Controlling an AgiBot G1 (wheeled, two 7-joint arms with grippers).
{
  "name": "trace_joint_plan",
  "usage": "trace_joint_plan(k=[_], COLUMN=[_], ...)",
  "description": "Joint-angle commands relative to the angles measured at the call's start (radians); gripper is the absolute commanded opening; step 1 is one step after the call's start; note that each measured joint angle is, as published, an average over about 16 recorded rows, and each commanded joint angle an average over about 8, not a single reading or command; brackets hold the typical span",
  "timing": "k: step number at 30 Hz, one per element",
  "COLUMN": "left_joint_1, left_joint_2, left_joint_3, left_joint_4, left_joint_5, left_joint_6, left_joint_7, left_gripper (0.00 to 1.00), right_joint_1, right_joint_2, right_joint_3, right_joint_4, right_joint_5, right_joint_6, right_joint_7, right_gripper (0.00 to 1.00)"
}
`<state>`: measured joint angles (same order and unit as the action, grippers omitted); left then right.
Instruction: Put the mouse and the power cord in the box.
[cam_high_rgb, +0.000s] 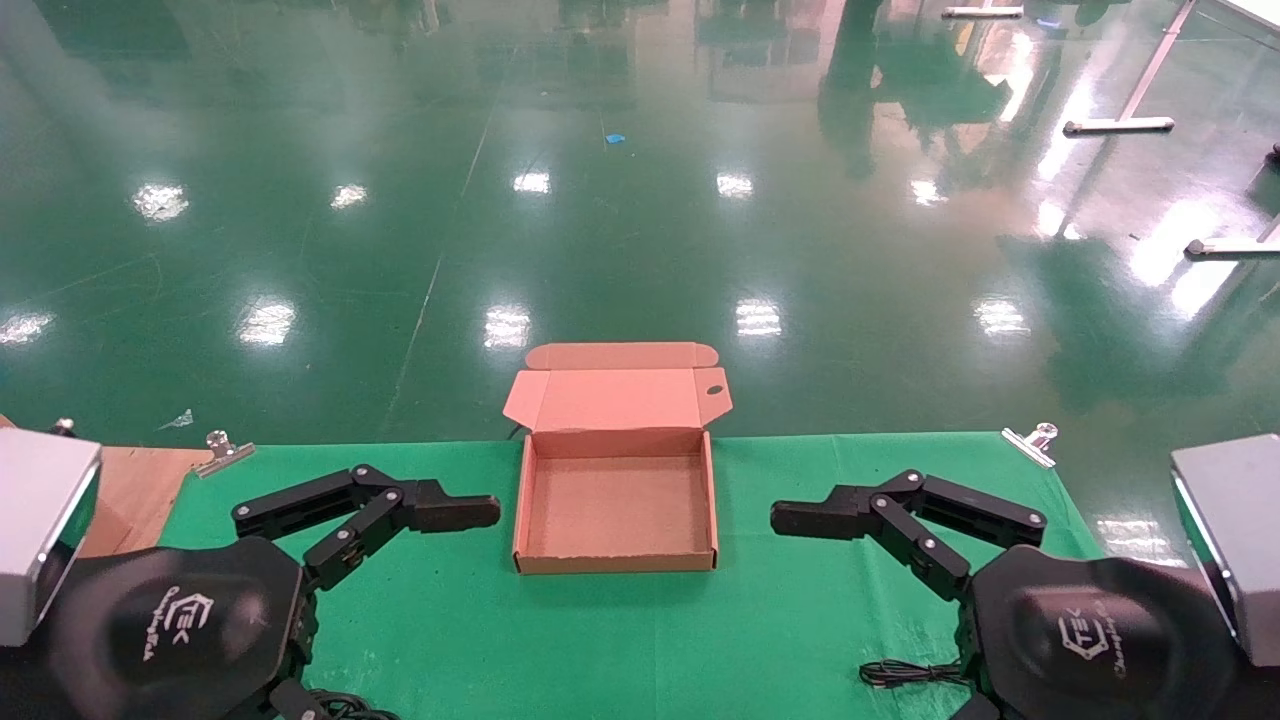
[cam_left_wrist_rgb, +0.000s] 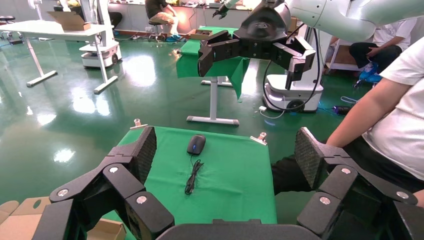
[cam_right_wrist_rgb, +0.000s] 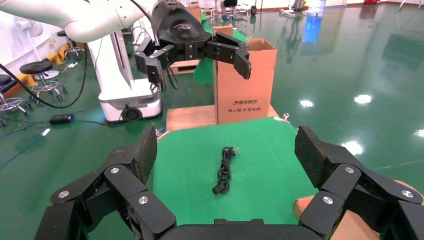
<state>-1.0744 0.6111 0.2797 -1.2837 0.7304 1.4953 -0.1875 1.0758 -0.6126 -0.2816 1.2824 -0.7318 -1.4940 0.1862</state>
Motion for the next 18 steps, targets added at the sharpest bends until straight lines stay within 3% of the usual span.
trace_joint_plan(k=[1, 18], left_joint_1=[0.000, 0.000], left_joint_2=[0.000, 0.000], left_joint_3=[0.000, 0.000], left_joint_4=[0.000, 0.000], left_joint_5=[0.000, 0.000], left_joint_6=[0.000, 0.000], left_joint_7=[0.000, 0.000], left_gripper=[1.00, 1.00], right_joint_1=[0.000, 0.000], right_joint_2=[0.000, 0.000], right_joint_3=[0.000, 0.000], right_joint_4=[0.000, 0.000], right_joint_5=[0.000, 0.000], right_joint_6=[0.000, 0.000], right_joint_7=[0.000, 0.000], right_gripper=[1.00, 1.00])
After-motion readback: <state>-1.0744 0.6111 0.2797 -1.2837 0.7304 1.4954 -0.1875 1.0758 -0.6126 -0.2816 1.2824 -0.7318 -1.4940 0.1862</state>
